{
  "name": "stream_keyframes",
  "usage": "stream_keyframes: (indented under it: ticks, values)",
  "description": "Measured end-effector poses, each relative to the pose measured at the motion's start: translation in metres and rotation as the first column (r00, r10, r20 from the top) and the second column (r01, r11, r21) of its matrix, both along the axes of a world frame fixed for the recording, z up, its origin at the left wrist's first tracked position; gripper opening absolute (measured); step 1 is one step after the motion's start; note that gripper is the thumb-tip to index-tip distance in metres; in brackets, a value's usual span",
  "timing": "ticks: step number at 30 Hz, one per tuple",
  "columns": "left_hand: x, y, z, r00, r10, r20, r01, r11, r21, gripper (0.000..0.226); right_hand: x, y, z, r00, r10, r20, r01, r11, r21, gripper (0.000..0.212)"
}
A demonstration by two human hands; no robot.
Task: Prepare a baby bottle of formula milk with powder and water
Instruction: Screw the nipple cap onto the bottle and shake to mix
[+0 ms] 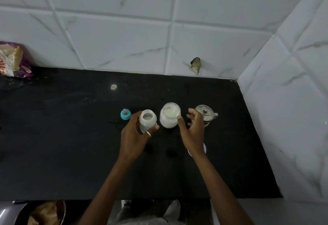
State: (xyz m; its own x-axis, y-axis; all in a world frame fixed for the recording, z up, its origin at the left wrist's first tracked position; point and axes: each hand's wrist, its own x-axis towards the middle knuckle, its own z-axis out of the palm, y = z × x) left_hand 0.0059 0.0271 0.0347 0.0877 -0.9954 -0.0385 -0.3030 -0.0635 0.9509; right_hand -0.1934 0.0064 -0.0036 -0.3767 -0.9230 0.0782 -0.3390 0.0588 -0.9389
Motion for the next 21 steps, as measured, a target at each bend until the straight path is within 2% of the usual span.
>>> stream_keyframes:
  ticks: [6,13,18,21]
  values:
    - [0.070,-0.011,-0.015,1.000,-0.013,-0.026,0.014,1.000,0.027,0.051,0.076,-0.010,0.004,0.999,0.050,-0.022,-0.048,0.998,0.049,0.025]
    - [0.144,-0.033,-0.038,1.000,0.000,0.005,0.000,0.998,0.062,0.059,0.148,-0.032,-0.012,0.988,0.134,-0.078,-0.121,0.981,0.151,0.018]
    - [0.171,-0.052,-0.050,0.999,0.001,0.041,-0.005,0.996,0.088,0.061,0.182,-0.060,-0.030,0.967,0.202,-0.152,-0.153,0.946,0.284,0.023]
    - [0.179,-0.062,-0.056,0.999,0.006,0.049,-0.011,0.995,0.095,0.060,0.197,-0.078,-0.039,0.938,0.263,-0.224,-0.174,0.920,0.351,0.038]
